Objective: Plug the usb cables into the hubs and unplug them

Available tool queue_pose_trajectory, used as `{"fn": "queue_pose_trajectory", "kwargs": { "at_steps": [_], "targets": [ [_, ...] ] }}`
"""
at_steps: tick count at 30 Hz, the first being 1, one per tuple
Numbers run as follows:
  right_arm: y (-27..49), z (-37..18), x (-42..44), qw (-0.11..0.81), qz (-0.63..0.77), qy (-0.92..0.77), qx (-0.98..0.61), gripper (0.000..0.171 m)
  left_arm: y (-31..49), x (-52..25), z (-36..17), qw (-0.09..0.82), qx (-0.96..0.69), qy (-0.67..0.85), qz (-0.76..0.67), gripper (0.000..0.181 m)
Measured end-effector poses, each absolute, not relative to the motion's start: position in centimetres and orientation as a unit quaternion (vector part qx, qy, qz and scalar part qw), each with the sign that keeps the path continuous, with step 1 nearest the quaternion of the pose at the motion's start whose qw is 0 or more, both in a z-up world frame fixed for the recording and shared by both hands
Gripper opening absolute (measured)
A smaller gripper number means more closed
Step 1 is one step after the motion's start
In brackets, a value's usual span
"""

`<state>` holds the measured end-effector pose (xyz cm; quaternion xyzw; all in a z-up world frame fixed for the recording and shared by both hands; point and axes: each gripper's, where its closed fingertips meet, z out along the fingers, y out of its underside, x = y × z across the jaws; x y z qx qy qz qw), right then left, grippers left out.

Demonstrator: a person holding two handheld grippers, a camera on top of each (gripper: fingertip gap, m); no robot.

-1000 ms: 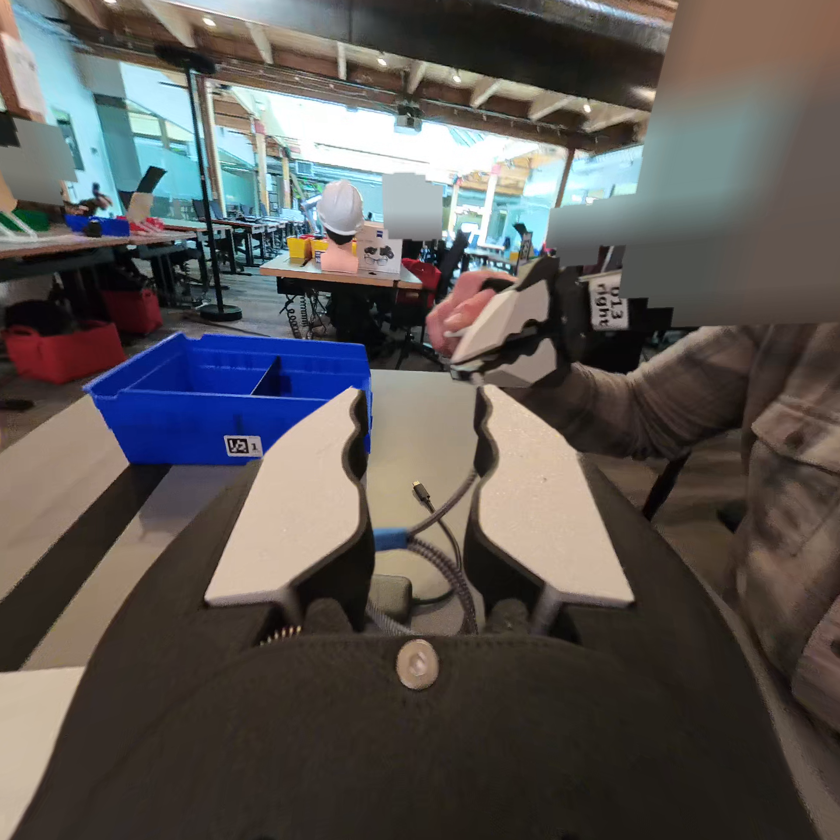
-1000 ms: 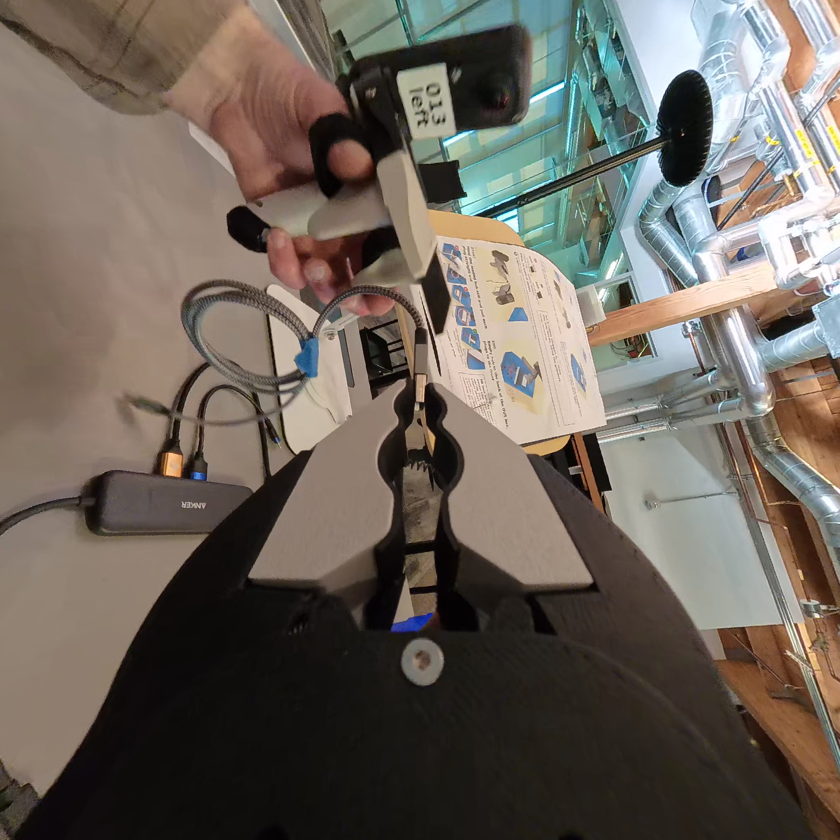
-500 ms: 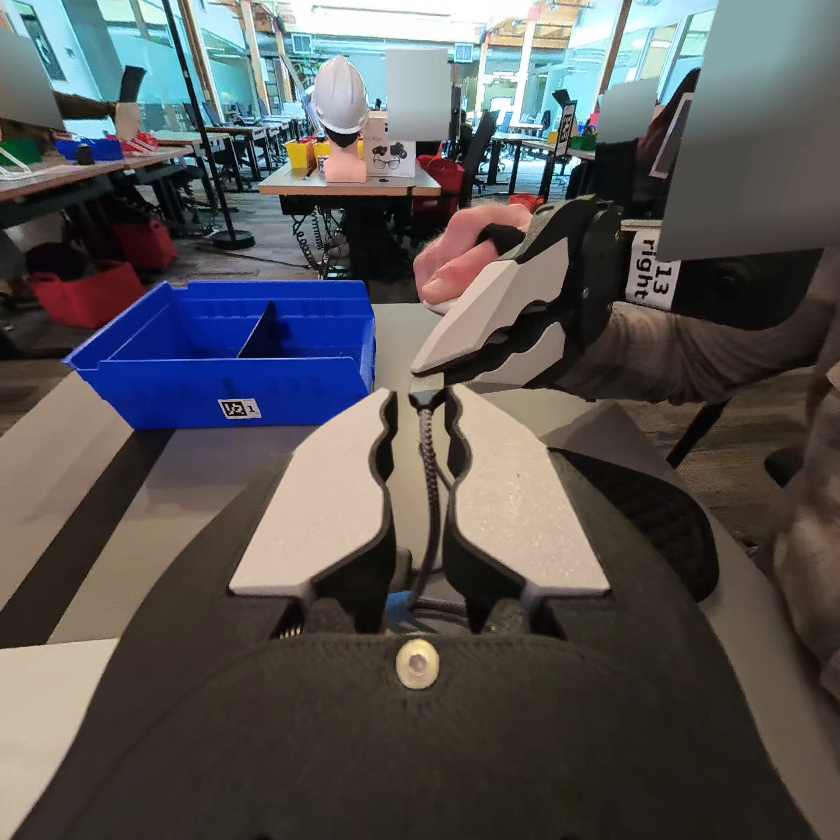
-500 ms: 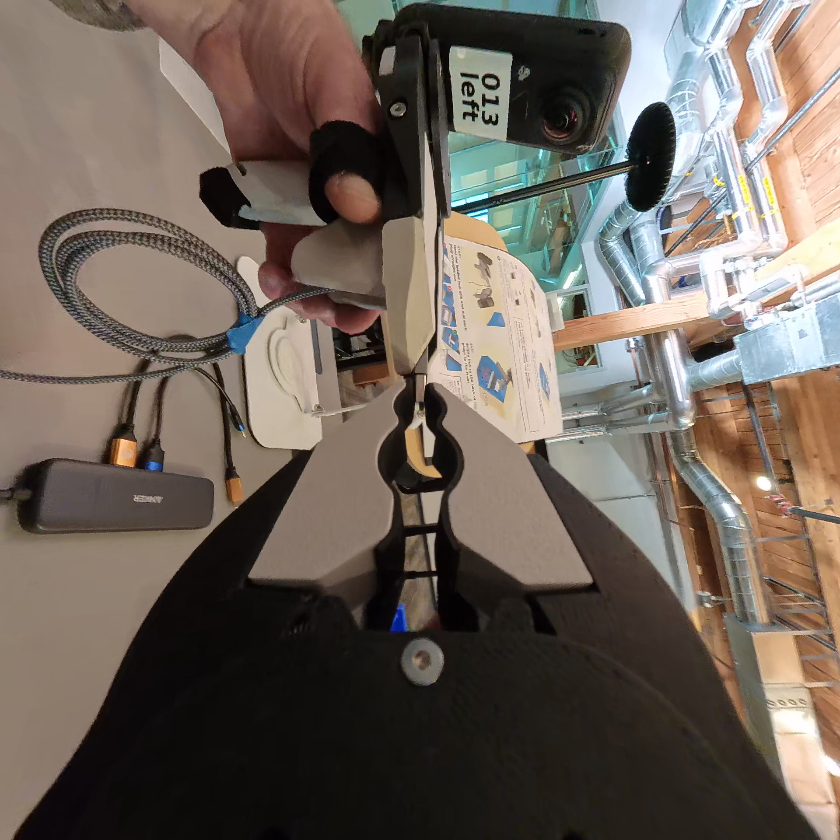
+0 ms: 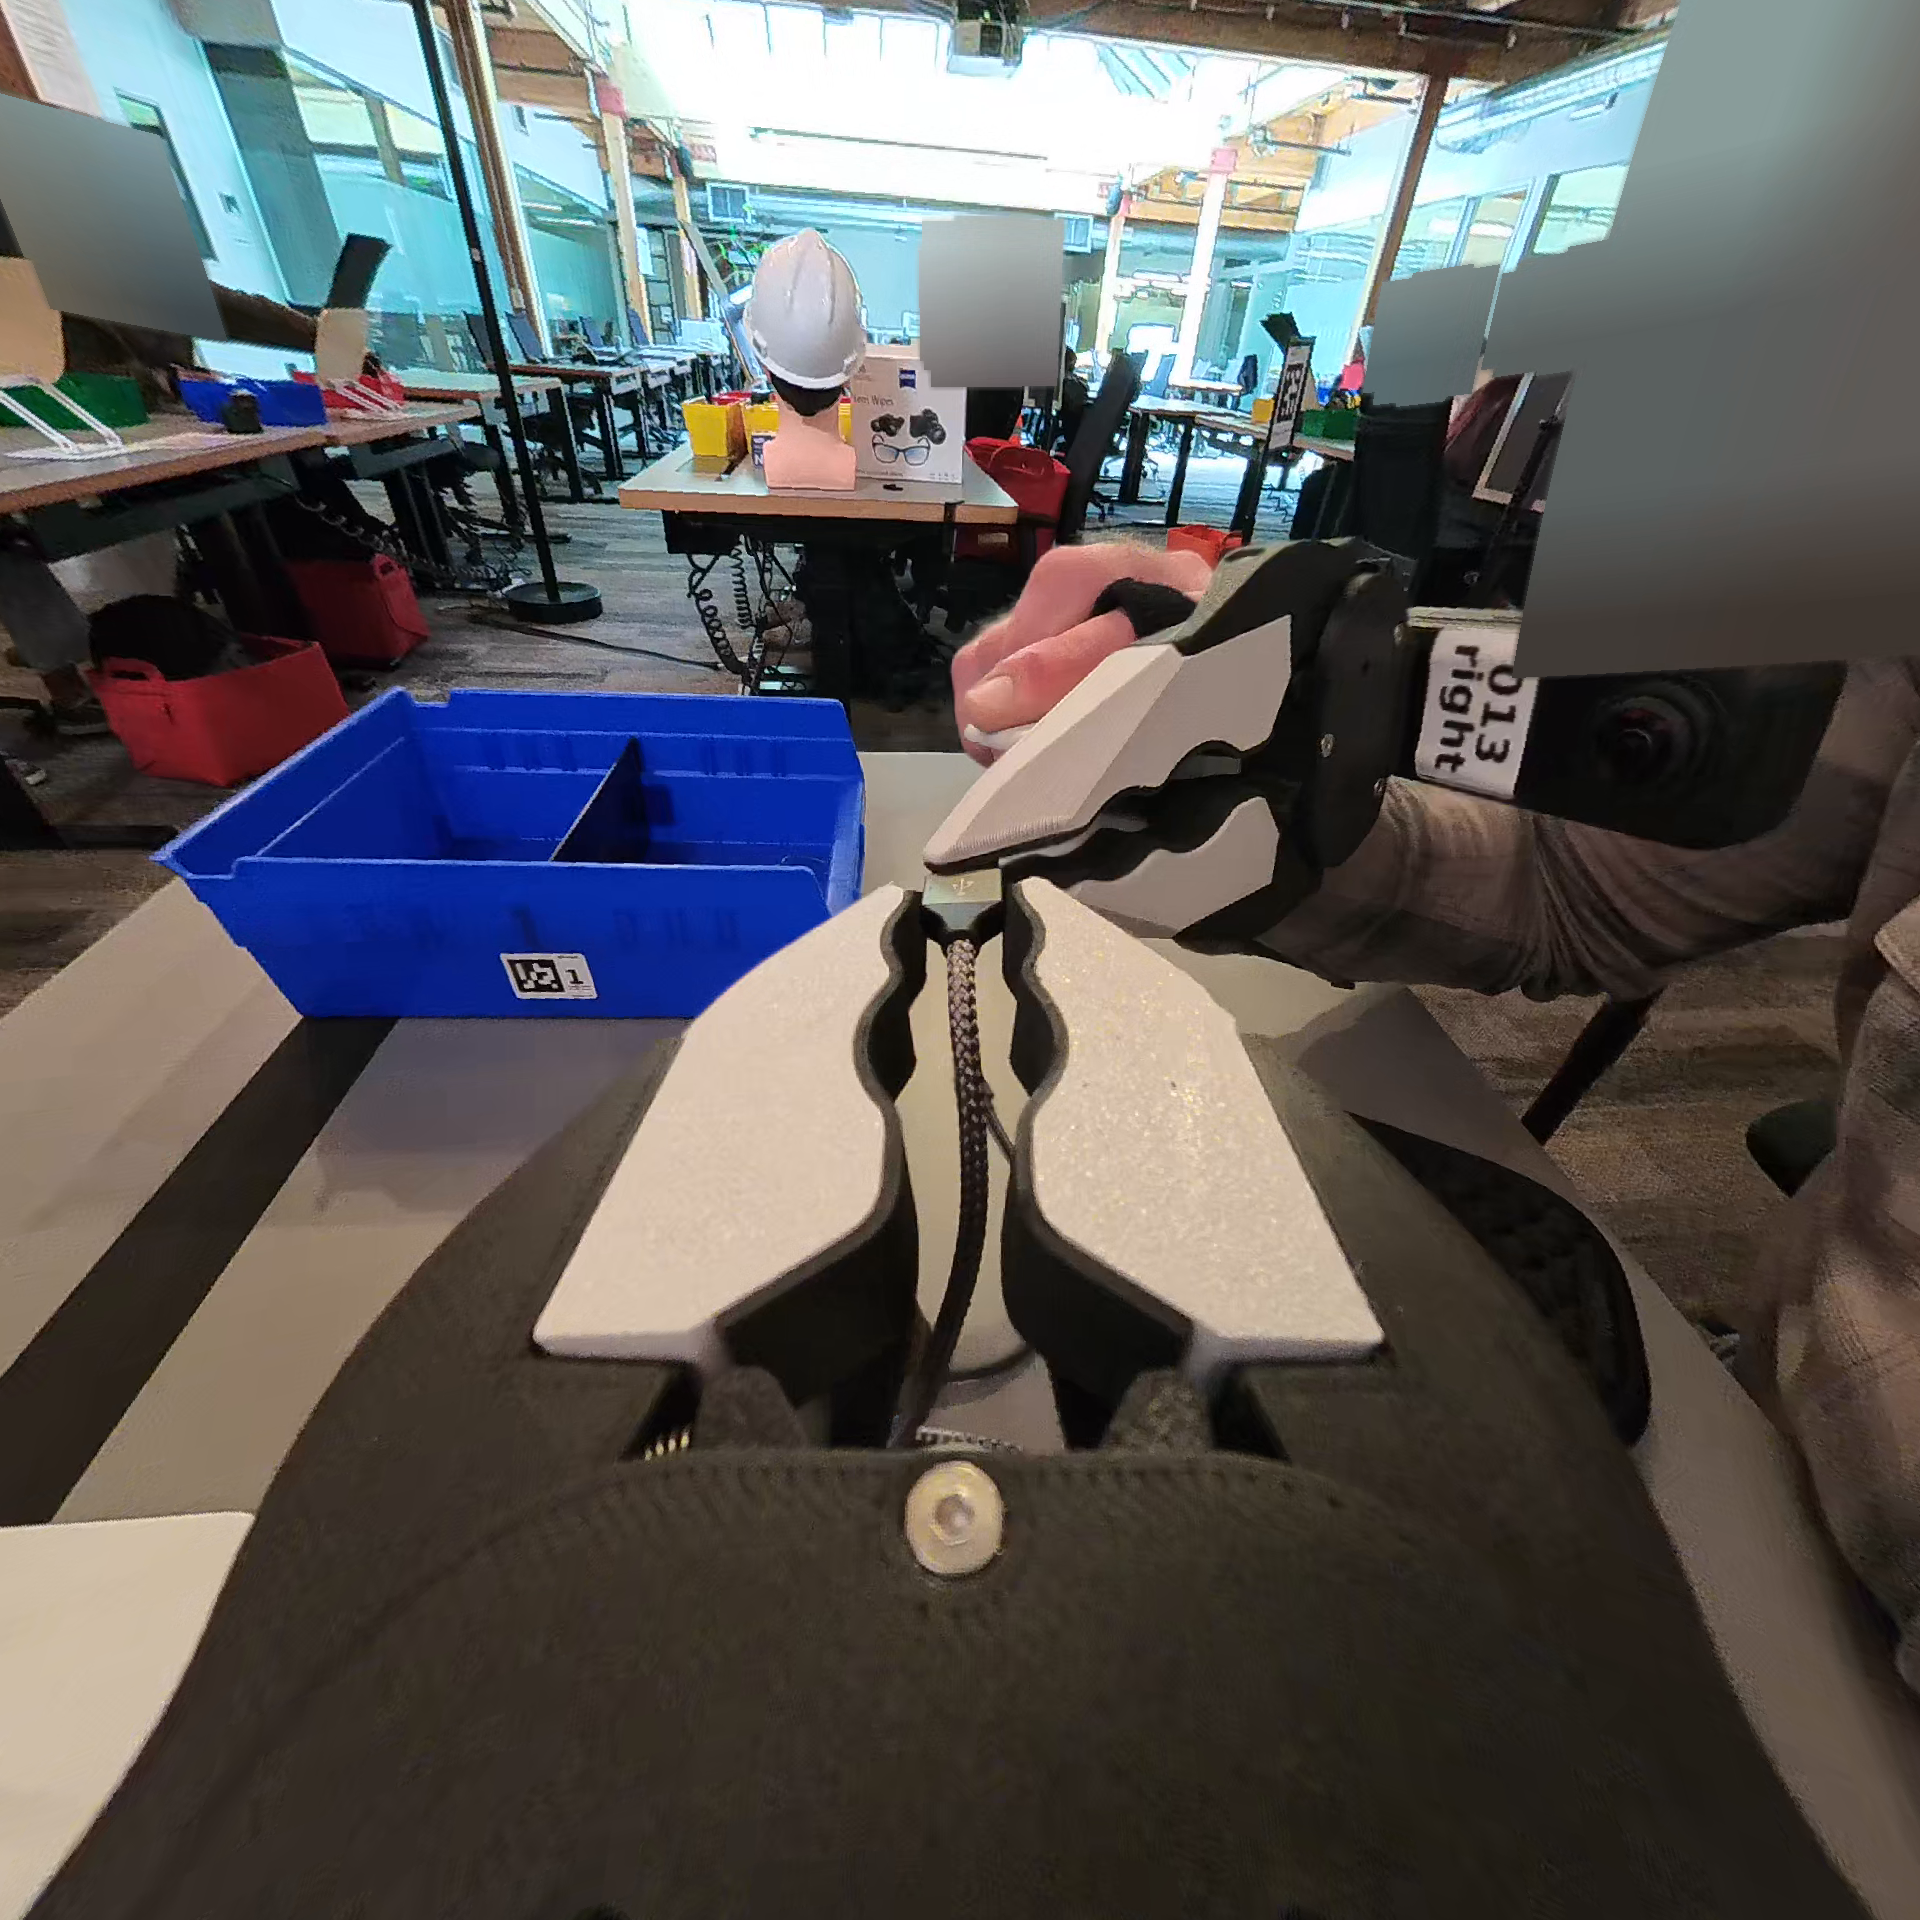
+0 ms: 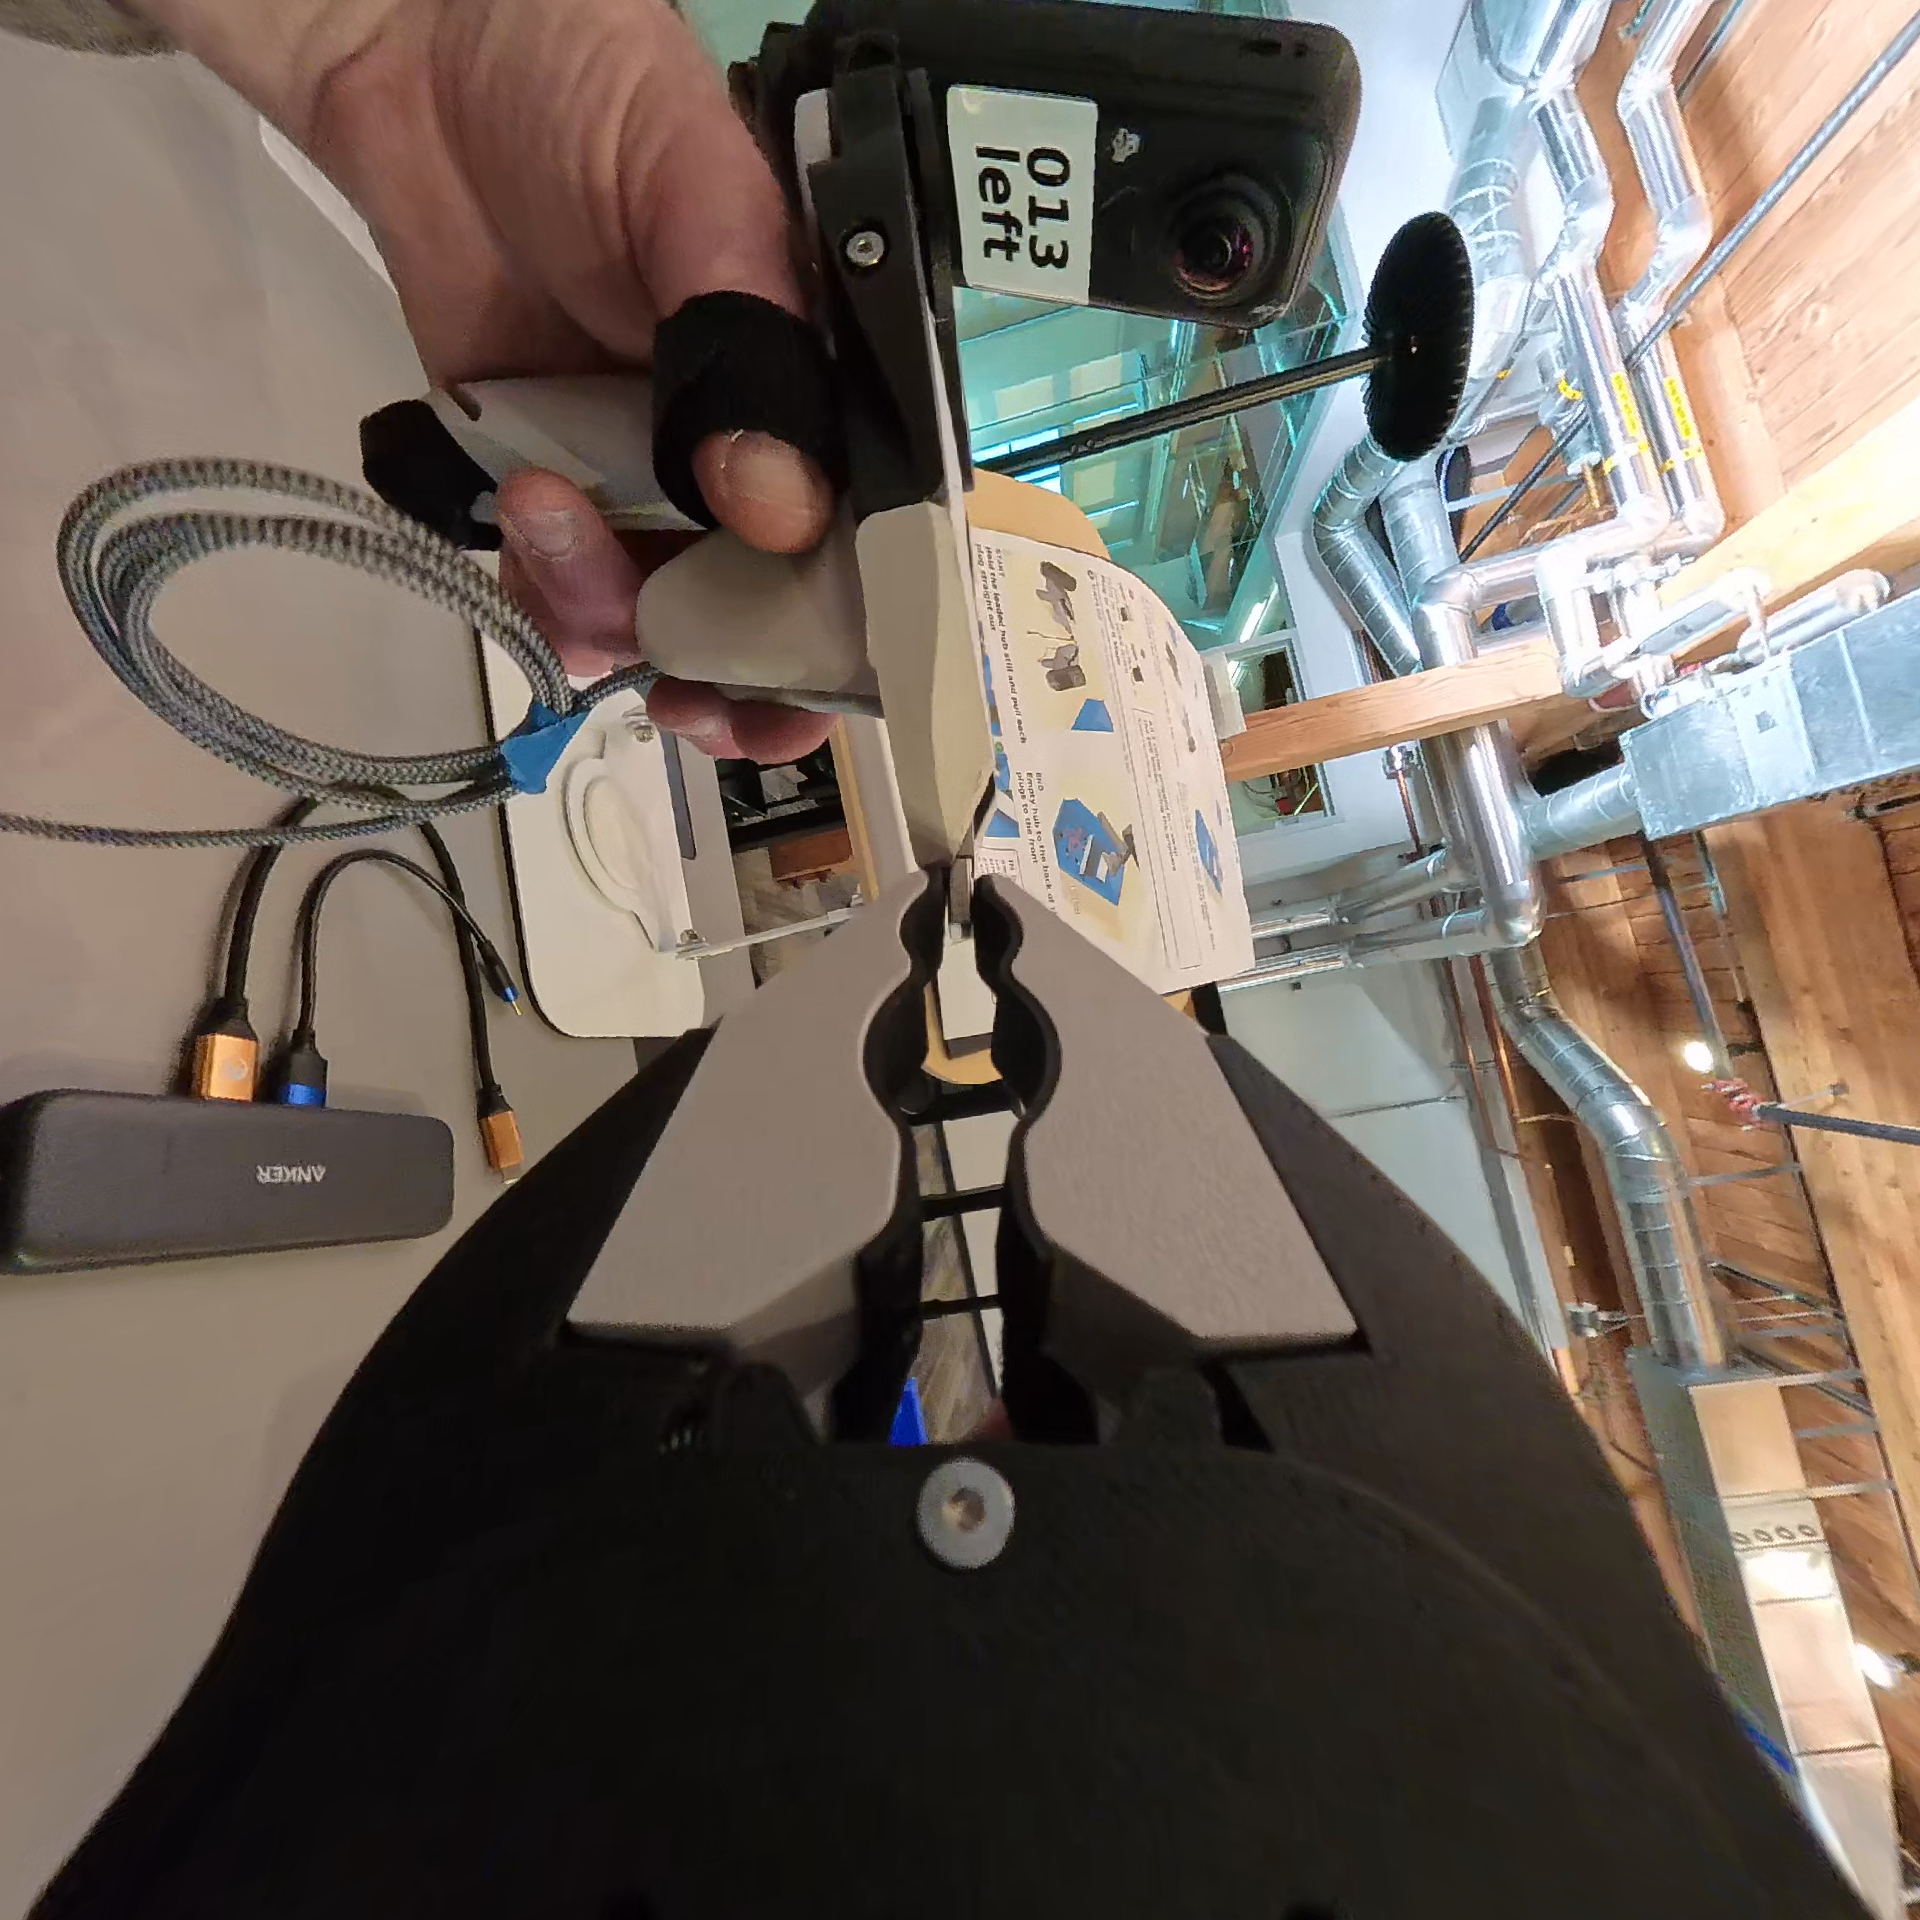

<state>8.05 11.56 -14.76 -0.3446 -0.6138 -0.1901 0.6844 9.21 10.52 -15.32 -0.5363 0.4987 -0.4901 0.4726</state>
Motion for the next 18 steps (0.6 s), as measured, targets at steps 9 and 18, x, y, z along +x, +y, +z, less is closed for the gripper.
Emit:
{"fn": "queue_pose_trajectory", "kwargs": {
  "at_steps": [9, 18],
  "targets": [
    [12.0, -15.4, 10.5, 0.642, -0.065, -0.614, -0.454, 0.034, 11.3, 7.8, -16.3, 0.473, -0.532, 0.518, -0.473, 0.014],
    [12.7, -25.2, 11.1, 0.399, 0.18, -0.632, -0.639, 0.087, 10.7, 6.2, -15.9, 0.492, -0.474, 0.536, -0.496, 0.014]
  ]
}}
